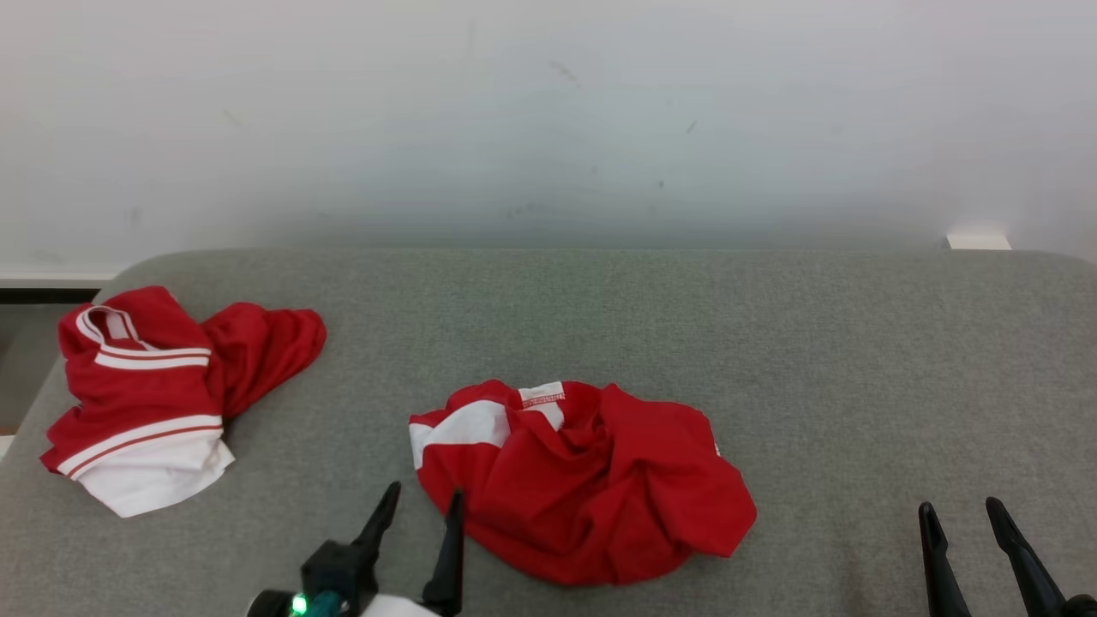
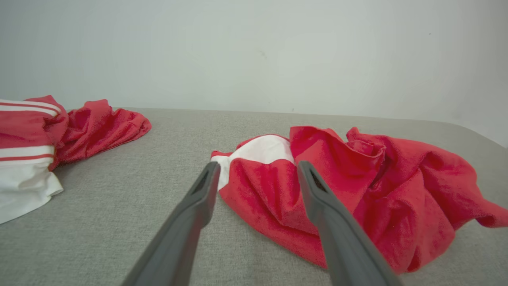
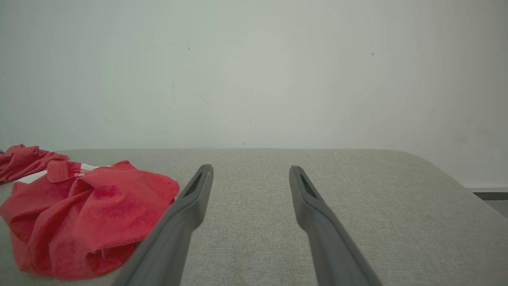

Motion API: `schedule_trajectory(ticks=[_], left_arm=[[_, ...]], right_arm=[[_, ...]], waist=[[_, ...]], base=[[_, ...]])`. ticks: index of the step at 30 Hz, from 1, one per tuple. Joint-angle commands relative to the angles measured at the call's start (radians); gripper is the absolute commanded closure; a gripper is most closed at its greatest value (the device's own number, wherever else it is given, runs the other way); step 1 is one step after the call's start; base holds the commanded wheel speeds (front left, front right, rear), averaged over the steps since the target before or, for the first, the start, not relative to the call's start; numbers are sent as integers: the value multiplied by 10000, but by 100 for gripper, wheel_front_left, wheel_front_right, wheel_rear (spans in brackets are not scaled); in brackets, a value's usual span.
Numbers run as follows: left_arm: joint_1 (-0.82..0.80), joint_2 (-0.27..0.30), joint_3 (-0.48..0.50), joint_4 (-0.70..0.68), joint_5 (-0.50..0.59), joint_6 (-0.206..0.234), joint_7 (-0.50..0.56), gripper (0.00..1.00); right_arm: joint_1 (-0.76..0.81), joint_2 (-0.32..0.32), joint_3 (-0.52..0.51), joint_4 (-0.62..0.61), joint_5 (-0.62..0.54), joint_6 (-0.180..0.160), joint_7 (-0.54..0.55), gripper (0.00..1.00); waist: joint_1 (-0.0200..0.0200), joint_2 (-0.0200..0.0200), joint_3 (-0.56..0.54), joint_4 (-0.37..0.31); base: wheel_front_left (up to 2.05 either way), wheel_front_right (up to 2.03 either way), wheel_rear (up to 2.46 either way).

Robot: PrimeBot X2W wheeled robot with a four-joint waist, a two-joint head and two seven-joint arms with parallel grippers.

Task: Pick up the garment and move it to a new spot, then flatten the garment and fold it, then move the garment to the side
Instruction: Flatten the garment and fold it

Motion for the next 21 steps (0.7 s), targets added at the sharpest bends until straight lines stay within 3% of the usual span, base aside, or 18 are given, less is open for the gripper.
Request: schedule_trajectory(ticks=[1, 4, 12, 19, 21], left_arm=[[-303, 27, -44, 277, -101, -73, -5, 0], [-1047, 35, -40, 1282, -208, -84, 139, 0], [-3538, 326, -177, 3463, -14, -285, 1734, 0], [-4752, 524, -444, 5018, -153, -876, 3368, 1], [-4897, 511, -507, 5335, -184, -1003, 3551, 100]], right_arm=[[-137, -57, 35, -14, 99, -21, 4, 0], [-202, -93, 126, -37, 121, -23, 4, 0], [-359, -236, 328, -129, 212, -21, 5, 0], [-601, -281, 478, -62, 277, -21, 5, 0], [-643, -284, 495, -35, 295, -23, 6, 0]], waist=[[0, 0, 21, -32], [0, 0, 60, -128], [0, 0, 444, -391], [0, 0, 834, -702], [0, 0, 878, -772]], base=[[0, 0, 0], [0, 0, 0], [0, 0, 0], [0, 0, 0], [0, 0, 0]])
